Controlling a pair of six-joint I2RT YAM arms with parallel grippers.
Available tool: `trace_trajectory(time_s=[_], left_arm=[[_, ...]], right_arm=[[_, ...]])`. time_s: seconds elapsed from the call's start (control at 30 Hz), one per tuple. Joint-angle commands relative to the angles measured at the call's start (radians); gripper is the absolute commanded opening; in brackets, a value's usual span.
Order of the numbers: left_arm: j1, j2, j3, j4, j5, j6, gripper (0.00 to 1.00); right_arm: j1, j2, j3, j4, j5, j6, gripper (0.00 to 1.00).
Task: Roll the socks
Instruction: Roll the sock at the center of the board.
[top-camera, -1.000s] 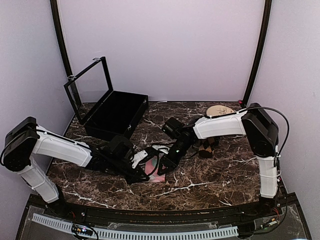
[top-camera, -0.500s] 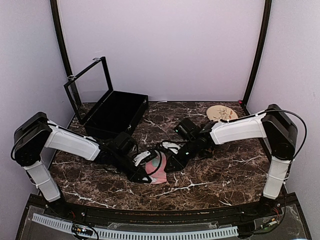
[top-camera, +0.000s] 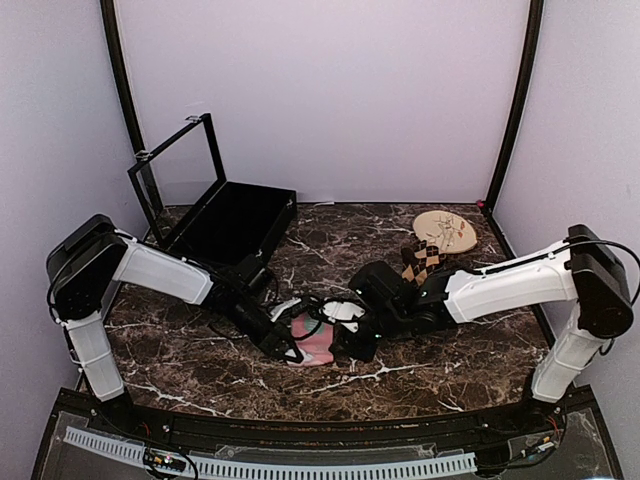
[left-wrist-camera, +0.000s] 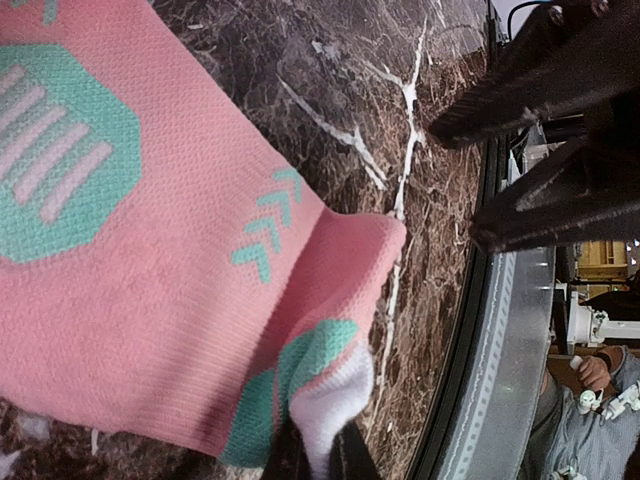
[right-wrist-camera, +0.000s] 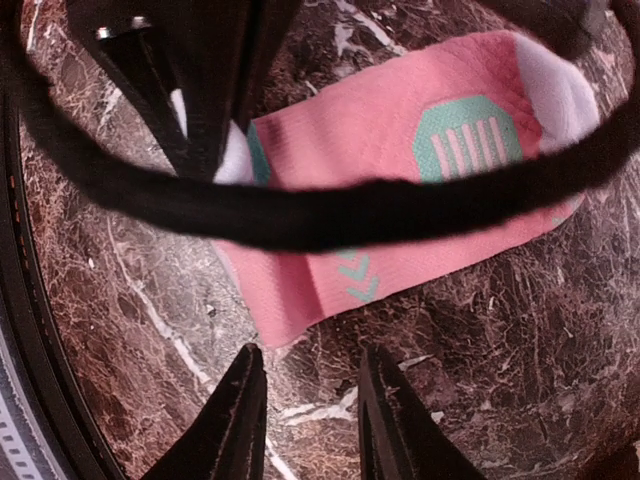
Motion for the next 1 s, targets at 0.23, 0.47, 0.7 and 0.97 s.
trace_trajectory(time_s=[0.23,0.47,0.7,0.97], left_arm=[[0.042,0.058,0.059,-0.104,0.152,0.021,0.00],[0.067,0.077,0.083,-0.141,0.176,0.030,0.00],[0.072,0.110,0.123,-0.205,0.199,0.057,0.00],[0.074,0.135,0.145,-0.231,0.221,0.062,0.00]], right_arm=[[0.140,-0.071,-0.065,0.125,0.273,-0.136,0.36],[0.199,-0.015,-0.015,0.107,0.310,-0.207,0.40],[0.265,0.062,0.054,0.065,0.363,-0.287,0.42],[0.300,0.110,0.071,0.063,0.418,-0.343,0.41]])
